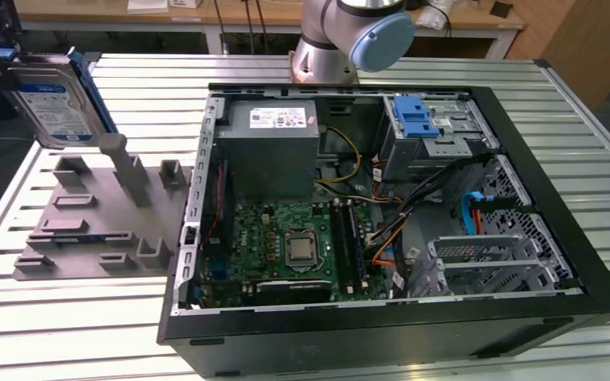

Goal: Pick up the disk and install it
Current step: 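Pick up the disk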

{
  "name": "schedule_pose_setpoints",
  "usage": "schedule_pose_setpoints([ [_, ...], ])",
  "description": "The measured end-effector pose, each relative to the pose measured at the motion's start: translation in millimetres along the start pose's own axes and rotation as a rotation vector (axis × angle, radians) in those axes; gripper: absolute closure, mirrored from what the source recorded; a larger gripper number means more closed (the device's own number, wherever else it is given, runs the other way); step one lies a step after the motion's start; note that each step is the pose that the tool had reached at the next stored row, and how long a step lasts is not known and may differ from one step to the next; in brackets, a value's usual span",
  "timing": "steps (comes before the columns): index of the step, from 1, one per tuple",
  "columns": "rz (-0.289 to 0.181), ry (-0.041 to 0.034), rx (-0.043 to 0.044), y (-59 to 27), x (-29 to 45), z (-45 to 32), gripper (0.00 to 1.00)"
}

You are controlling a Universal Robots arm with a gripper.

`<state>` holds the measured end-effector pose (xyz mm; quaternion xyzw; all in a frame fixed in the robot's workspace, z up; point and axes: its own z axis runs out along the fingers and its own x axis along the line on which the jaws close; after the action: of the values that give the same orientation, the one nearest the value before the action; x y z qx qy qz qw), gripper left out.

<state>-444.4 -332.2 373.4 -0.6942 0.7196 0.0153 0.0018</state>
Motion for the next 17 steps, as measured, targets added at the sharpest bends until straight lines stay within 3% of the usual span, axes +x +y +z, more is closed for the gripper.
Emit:
schedule_pose_setpoints([
  [17, 0.0, 0.0001, -0.0001, 0.2, -0.3, -11.9, 0.64],
])
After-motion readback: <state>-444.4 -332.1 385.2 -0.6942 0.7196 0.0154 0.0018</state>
